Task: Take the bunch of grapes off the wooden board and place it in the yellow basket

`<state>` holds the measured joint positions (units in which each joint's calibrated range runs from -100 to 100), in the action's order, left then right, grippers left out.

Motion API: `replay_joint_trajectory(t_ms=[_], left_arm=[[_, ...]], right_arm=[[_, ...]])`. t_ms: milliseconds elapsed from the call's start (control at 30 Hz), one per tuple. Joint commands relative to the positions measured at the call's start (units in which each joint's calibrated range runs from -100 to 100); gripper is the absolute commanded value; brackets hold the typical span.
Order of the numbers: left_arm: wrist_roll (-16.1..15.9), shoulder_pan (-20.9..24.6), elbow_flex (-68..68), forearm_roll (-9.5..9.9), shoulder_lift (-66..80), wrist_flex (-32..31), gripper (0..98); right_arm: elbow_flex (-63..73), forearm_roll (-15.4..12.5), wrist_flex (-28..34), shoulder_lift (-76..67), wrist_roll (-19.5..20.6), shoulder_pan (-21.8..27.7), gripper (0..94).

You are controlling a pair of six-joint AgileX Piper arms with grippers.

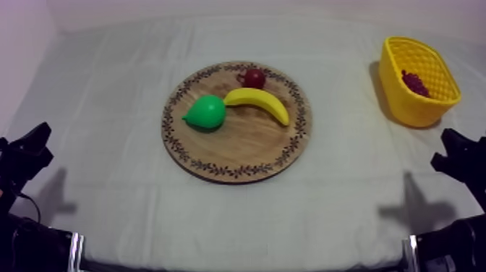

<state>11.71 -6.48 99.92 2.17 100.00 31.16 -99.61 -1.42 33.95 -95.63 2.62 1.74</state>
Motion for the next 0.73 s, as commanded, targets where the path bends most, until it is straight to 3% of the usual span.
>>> replay_joint_trajectory(t_ms=[0, 100, 367, 700], left_arm=[[-0.01, 0.00, -0.03, 0.00, 0.00, -0.03, 0.1], [-0.01, 0.00, -0.03, 0.00, 0.00, -0.03, 0.1], [-0.01, 0.00, -0.03, 0.00, 0.00, -0.03, 0.1], [-0.01, 0.00, -0.03, 0.00, 0.00, -0.03, 0.1]], right_arm=[[-0.11, 0.03, 0.23, -0.03, 1.20, 0.01, 0.5], [-0.14, -0.03, 0.45, -0.04, -0.80, 0.02, 0.4], [-0.16, -0.06, 0.56, -0.04, -12.69, 0.02, 0.4], [-0.16, -0.07, 0.57, -0.04, -13.83, 0.02, 0.4]])
